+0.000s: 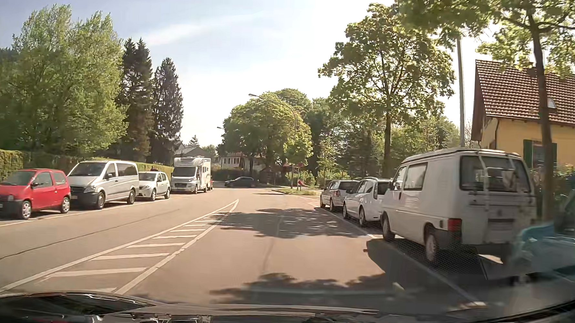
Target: Follow the waypoints while adhering to traffic rules and regulations
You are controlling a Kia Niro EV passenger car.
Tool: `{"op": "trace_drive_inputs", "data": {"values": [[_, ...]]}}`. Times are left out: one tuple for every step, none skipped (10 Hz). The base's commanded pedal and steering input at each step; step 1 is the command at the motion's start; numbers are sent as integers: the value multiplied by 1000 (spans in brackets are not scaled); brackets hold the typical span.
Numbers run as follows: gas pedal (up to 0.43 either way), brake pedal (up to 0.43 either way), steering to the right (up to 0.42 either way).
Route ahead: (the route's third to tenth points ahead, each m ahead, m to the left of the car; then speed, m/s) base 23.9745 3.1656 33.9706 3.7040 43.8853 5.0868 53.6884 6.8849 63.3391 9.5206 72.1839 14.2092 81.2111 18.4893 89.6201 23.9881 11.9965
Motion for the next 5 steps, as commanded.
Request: {"op": "trace_drive_inputs", "data": {"values": [[0,0,-19],[0,0,-19],[0,6,-19],[0,79,-19],[0,152,-19]]}}
